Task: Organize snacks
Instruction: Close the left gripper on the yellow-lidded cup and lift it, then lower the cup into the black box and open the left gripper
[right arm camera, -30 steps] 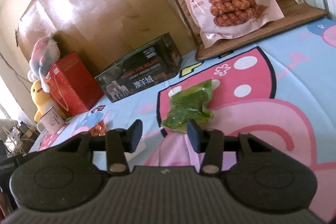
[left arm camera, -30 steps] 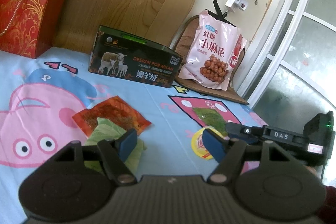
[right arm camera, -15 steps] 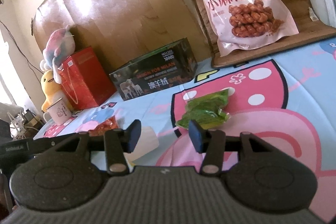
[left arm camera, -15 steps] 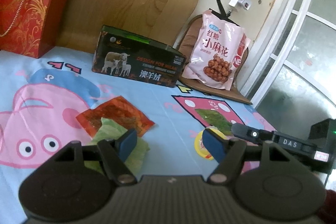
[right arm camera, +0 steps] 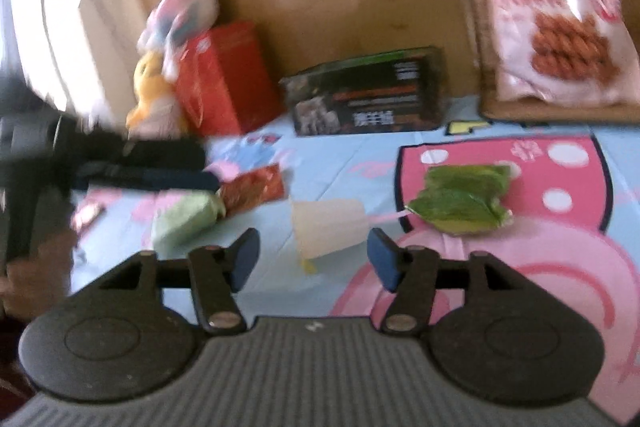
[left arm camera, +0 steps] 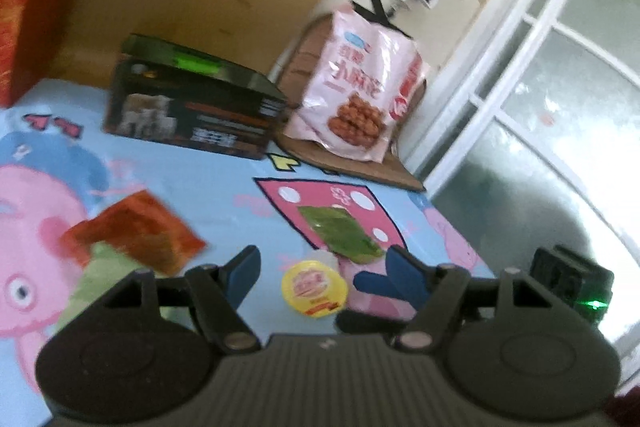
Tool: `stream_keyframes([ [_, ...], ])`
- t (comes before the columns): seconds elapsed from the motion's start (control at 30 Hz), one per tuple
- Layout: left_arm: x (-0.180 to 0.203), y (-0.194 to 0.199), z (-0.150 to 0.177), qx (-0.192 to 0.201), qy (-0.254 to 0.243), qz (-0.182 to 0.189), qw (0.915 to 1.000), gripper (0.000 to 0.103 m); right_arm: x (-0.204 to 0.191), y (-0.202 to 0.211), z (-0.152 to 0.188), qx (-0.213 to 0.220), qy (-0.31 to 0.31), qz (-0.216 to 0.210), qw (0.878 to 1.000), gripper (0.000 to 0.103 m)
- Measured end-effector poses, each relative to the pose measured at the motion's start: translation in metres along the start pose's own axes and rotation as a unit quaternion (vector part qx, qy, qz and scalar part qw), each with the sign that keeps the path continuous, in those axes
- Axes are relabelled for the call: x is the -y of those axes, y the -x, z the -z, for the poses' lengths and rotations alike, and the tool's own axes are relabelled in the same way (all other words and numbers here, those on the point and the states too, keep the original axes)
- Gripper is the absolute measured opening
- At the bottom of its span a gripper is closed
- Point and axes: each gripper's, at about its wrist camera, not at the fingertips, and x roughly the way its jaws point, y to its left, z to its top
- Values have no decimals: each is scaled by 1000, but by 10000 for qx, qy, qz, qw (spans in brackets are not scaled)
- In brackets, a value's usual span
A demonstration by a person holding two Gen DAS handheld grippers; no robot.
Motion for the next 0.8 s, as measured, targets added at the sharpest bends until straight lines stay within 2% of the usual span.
stream_keyframes([
  [0.07,5,-13,-2,-159,-85,0,9998,71,-1,-5,-3,-110,217,77,9997,77],
  [0.2,12,-38,-3,-426,-293,-101,9986,70,4,-20,-6,-360,330,112,9987,76],
  [0.23,11,-44,-3,-524,-290,-136,9981,66,5,-24,-6,-463,336,67,9983,72],
  [0.27,8,-50,-2,-628,-246,-139,9976,61,4,-25,-6,-449,381,69,9982,62],
  [0.3,4,-55,0,-757,-144,-143,9969,55,3,-24,-6,-433,420,98,9981,47],
  [0.33,1,-58,2,-824,-69,-193,9964,50,2,-25,-6,-422,465,105,9980,47],
  [0.37,-1,-58,3,-837,-44,-228,9962,48,3,-24,-7,-379,461,88,9982,47],
  [0.53,-3,-36,-23,-399,-48,-182,9990,47,-3,-21,-28,139,610,-1,9980,47],
  [0.7,-4,-33,-83,107,-307,-498,9982,49,-4,-47,-79,721,1014,111,9922,47],
  [0.8,-17,-46,-122,333,-272,-679,9968,50,5,-74,-110,884,1024,141,9907,47],
])
